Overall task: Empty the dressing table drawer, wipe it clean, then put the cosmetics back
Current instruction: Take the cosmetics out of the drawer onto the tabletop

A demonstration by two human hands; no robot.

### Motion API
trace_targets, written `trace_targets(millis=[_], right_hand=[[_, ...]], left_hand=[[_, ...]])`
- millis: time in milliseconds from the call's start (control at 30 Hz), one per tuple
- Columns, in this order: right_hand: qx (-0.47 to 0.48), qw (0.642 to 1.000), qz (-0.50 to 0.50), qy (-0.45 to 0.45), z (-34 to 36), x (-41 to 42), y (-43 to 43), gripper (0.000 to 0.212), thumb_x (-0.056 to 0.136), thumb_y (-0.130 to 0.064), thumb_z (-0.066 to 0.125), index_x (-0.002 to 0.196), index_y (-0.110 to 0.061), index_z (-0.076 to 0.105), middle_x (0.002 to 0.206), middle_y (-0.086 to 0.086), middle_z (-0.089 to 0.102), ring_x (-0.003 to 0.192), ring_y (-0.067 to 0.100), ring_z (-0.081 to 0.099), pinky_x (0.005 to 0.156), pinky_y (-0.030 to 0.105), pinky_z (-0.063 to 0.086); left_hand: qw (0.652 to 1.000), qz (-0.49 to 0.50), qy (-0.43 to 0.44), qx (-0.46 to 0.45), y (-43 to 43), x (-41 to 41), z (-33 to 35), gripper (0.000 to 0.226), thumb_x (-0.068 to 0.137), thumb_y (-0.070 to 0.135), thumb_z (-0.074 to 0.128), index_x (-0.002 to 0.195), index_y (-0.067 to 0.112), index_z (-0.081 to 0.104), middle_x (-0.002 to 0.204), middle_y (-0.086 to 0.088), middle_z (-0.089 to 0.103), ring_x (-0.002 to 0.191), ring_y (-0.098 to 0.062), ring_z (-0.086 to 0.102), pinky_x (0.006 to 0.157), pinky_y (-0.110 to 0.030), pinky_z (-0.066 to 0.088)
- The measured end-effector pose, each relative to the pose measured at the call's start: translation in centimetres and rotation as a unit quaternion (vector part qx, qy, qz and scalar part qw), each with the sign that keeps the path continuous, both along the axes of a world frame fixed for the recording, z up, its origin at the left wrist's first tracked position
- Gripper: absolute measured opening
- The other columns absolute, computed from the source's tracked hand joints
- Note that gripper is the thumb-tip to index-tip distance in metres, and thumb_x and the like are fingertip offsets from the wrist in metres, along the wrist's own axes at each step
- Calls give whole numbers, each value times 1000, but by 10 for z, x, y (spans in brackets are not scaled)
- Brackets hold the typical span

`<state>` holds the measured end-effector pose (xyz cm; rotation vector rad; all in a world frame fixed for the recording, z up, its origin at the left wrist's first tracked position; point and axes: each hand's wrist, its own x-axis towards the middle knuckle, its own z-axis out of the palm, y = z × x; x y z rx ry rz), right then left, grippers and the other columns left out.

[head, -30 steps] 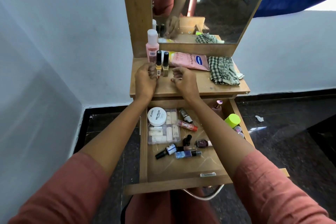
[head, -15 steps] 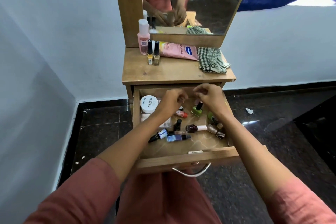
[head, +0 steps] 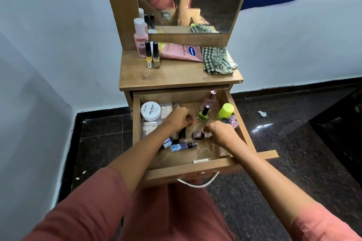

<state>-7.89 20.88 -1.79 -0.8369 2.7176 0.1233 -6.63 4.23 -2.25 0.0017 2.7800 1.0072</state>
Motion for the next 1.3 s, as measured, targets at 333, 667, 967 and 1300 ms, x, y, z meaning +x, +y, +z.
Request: trace_targets(millis=[333,667,967,1300], right_hand=[[-70,996,-28,-43,-2,-1,1,29,85,-25,59,111,-12,60,115,11,61,107,29,59,81,38,49],[-280,951,-110,-69,7,6,-19,16,77,-6,62,82,9,62,89,25,62,77,30,53,56,23,25],[-362,922,-108,-84,26,7,-22,14,77,-5,67,90,1,69,85,13,68,78,19,59,61,18,39],[-474,874,-106,-35,93,-40,-61,26,79,-5,67,105,-3,64,91,6,65,80,13,63,61,2,45]], left_hand=[[999,-29,-20,20,-6,6,9,25,86,24,62,106,10,67,107,-8,69,88,-10,58,73,-19,41],[995,-56,-65,-45,-16,29,13,40,74,1,71,113,6,62,114,-13,64,100,-24,61,79,-25,46],[999,22,20,-14,-18,31,23,25,80,9,66,105,8,67,103,-14,69,95,-25,63,78,-27,45],[982,99,156,27,-46,-9,108,25,78,1,66,102,5,64,106,-12,67,98,-23,62,88,-33,51]])
